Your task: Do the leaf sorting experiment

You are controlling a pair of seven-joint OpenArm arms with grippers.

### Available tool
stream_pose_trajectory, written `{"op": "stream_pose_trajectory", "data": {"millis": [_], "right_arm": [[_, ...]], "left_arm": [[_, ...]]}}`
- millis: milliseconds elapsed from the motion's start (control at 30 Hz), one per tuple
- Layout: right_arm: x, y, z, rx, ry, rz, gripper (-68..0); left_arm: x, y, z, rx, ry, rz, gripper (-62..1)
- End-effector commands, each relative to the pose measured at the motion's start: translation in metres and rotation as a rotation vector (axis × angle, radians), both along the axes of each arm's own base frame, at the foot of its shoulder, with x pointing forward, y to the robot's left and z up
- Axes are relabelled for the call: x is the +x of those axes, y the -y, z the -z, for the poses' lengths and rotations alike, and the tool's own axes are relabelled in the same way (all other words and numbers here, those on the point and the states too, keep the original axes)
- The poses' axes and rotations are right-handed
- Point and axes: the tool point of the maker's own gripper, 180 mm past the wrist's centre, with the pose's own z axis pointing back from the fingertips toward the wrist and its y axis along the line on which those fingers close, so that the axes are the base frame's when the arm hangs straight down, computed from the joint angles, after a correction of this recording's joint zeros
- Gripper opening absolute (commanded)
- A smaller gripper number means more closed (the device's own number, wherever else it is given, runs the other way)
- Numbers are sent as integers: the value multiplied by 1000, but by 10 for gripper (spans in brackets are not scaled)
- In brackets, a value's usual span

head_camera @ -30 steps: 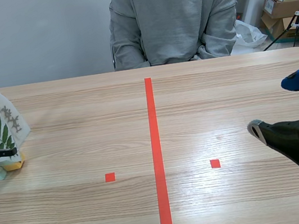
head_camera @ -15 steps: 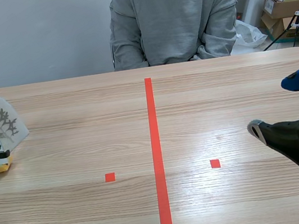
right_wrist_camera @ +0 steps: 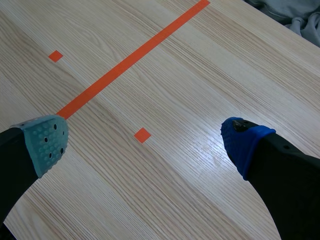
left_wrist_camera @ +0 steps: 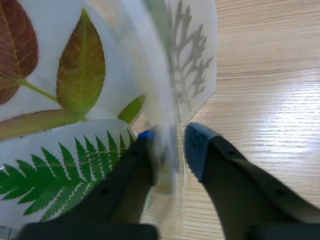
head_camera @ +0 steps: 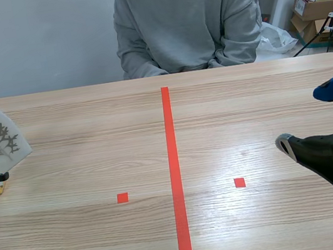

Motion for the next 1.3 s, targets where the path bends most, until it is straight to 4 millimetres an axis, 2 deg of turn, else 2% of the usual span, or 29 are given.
{"op": "stream_pose_trajectory", "data": {"millis": [0, 167, 300, 467, 700, 833, 933, 1033, 1267], "right_arm": [[5, 0, -7, 14, 25, 3, -41], [5, 0, -7, 14, 25, 3, -41], [5, 0, -7, 14, 25, 3, -41], [5, 0, -7, 14, 25, 3, -41], [5, 0, -7, 13, 25, 3, -41], [5, 0, -7, 13, 25, 3, -41], [5, 0, -7, 13, 25, 3, -41], [5, 0, -7, 13, 25, 3, -41], [5, 0, -7, 13, 25, 3, -41]], "left_arm": [[5, -3, -11, 12, 33, 0, -382], [4, -3, -11, 12, 32, -1, -228], [5, -3, -12, 2, 40, -2, -156], [5, 0, -20, -28, 72, -3, -156], [-3, -6, -66, 18, 172, 6, -157], [-16, -20, -96, 49, 229, -8, -157], [-27, -22, -115, 74, 249, -5, -157], [-38, -7, -127, 93, 248, 50, -157], [-63, 67, -132, 27, 204, 303, -157]]}}
